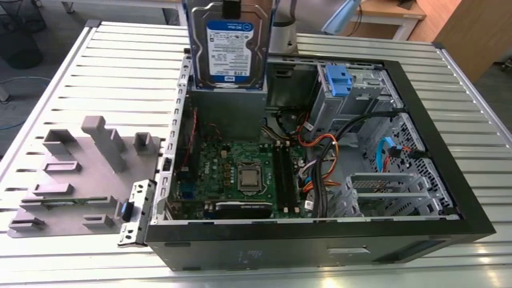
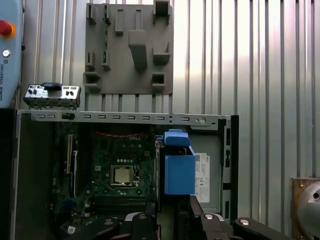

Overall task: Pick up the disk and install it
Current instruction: 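Pick up the disk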

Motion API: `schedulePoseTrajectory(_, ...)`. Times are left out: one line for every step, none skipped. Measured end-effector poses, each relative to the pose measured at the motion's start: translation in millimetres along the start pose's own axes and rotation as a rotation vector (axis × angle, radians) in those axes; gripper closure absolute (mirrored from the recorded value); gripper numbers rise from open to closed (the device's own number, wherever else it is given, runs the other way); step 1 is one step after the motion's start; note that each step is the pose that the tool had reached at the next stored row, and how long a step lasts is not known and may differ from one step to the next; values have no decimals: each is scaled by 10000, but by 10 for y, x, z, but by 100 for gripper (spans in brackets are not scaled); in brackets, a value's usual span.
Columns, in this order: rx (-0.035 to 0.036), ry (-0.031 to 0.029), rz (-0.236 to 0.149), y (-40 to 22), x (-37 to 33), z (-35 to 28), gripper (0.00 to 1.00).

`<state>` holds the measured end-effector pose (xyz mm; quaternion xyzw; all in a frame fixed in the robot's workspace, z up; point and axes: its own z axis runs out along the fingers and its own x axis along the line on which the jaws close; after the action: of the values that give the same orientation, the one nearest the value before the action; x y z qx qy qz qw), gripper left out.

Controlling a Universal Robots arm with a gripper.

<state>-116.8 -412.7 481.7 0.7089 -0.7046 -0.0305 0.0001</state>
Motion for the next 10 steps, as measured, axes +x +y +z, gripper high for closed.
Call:
schedulePoseTrajectory(0,0,1,-30,0,0,65)
schedulePoseTrajectory(0,0,0,-61,0,-1,65)
schedulePoseTrajectory(0,0,0,-92,1,-1,65)
schedulePoseTrajectory(0,1,0,-122,1,-2,65)
schedulePoseTrajectory(-1,1,0,-155,1,-2,65)
schedulePoseTrajectory(-1,1,1,-185,1,-3,65)
schedulePoseTrajectory(0,0,0,-215,1,-3,65)
schedulePoseTrajectory(0,1,0,-245,2,-3,65)
schedulePoseTrajectory(0,1,0,-275,2,-3,65)
schedulePoseTrajectory(-1,1,0,-304,2,-4,65)
